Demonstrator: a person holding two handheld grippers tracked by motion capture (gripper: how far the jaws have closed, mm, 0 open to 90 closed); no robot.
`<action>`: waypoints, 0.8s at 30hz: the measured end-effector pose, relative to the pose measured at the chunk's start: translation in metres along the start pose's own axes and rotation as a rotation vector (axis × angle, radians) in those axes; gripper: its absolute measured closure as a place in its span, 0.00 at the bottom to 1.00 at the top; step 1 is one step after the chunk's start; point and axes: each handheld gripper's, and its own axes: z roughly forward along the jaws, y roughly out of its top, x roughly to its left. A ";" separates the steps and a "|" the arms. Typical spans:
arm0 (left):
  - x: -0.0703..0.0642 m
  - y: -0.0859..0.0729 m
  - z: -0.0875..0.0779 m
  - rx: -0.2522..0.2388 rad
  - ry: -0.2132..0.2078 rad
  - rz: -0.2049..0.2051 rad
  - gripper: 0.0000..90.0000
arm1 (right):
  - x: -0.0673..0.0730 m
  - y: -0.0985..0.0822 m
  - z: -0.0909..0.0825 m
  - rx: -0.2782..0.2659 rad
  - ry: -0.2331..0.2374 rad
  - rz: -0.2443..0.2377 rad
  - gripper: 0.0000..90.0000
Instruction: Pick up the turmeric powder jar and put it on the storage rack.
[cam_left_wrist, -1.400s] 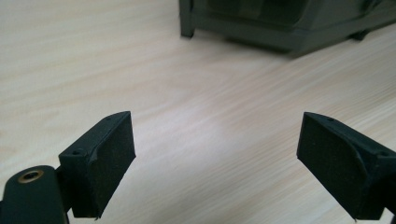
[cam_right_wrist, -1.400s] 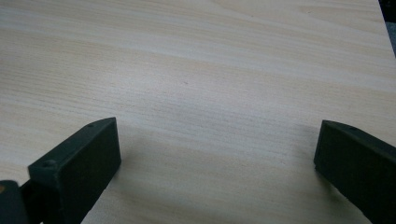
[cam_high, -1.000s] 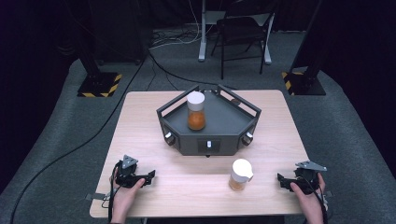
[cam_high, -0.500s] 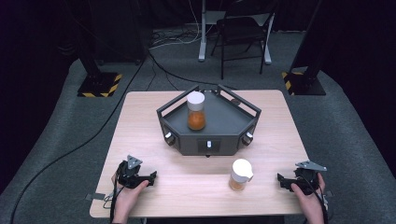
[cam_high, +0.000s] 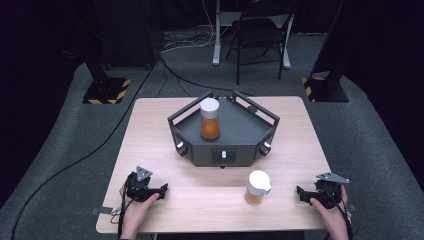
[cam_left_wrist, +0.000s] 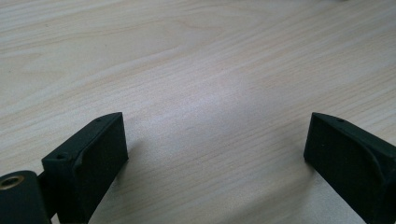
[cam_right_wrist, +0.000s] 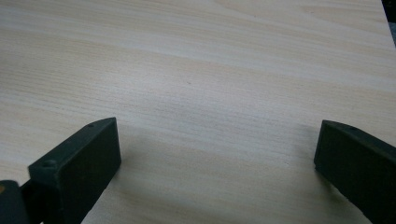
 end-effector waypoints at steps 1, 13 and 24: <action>0.000 0.000 0.000 -0.001 0.000 -0.001 0.06 | 0.000 0.000 0.000 0.000 0.003 -0.003 0.00; 0.000 0.000 0.000 0.001 -0.001 0.001 0.06 | 0.000 -0.001 -0.003 0.001 0.009 0.019 0.02; 0.000 0.000 0.000 0.000 -0.001 0.000 0.06 | 0.001 0.001 -0.025 -0.031 0.088 0.040 0.05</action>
